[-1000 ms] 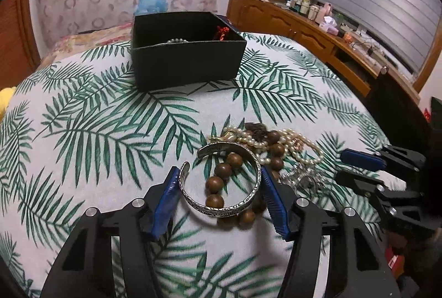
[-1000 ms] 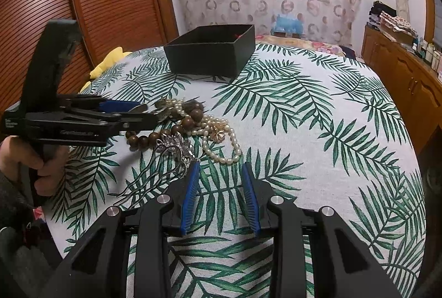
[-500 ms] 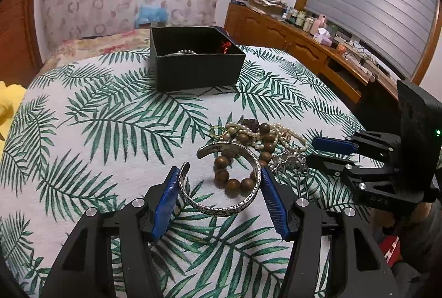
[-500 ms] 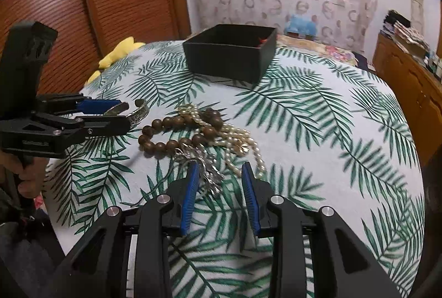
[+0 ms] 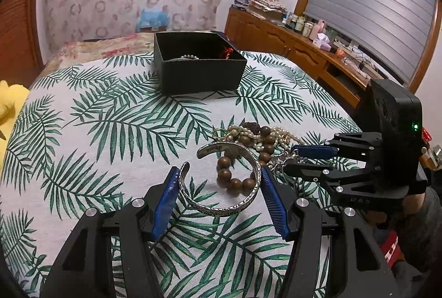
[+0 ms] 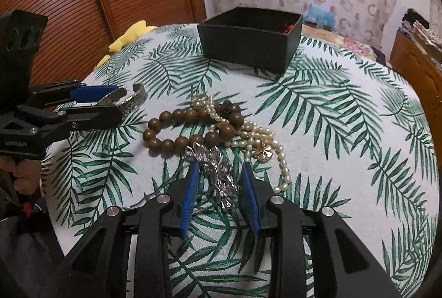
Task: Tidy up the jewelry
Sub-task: 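Lift the silver bangle with the left tool while the right tool grasps silver earrings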
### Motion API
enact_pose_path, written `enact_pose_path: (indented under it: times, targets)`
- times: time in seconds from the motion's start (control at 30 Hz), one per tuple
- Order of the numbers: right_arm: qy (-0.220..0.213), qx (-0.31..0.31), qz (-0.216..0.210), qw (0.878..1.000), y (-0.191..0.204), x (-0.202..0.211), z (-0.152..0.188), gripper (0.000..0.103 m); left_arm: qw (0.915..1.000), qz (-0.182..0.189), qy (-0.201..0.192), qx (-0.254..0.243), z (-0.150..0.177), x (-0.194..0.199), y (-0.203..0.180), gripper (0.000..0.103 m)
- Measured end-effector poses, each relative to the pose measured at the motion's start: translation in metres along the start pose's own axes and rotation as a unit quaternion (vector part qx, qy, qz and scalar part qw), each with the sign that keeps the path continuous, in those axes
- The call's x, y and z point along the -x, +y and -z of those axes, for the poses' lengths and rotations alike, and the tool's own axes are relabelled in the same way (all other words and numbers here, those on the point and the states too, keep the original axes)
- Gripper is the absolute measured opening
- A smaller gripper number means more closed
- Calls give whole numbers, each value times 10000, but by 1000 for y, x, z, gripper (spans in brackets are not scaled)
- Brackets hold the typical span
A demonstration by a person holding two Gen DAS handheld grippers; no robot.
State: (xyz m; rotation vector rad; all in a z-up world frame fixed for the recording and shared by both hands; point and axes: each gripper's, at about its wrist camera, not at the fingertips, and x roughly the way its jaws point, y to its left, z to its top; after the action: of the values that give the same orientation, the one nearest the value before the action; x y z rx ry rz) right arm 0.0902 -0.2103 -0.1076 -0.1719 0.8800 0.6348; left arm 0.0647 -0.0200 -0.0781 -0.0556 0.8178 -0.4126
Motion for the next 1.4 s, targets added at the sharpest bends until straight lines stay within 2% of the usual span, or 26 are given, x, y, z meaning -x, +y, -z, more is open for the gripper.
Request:
enact_pose_path:
  times: [0.13, 0.23, 0.57, 0.67, 0.8, 1.1, 1.4]
  targets:
    - [-28, 55, -9, 10000, 2, 0, 2, 36, 10000, 8, 7, 14, 1, 1, 0, 56]
    - [-46, 129, -48, 9999, 4, 2, 3, 25, 10000, 3, 7, 11, 0, 1, 0, 56]
    - [-417, 15, -271, 9988, 7, 25, 1, 16, 10000, -18, -18, 45, 2, 1, 1, 56]
    - [-507, -70, -394, 9979, 6, 31, -3, 9, 10000, -19, -22, 56, 2, 1, 1, 56]
    - [-481, -23, -378, 9981, 9, 30, -6, 9, 10000, -15, -22, 47, 2, 1, 1, 56]
    - [-760, 111, -153, 9969, 11, 46, -18, 8, 9999, -85, -138, 3, -9, 8, 0, 56]
    - [-955, 458, 109, 9943, -1, 60, -57, 8, 9993, -154, -301, -184, -41, 5, -2, 56]
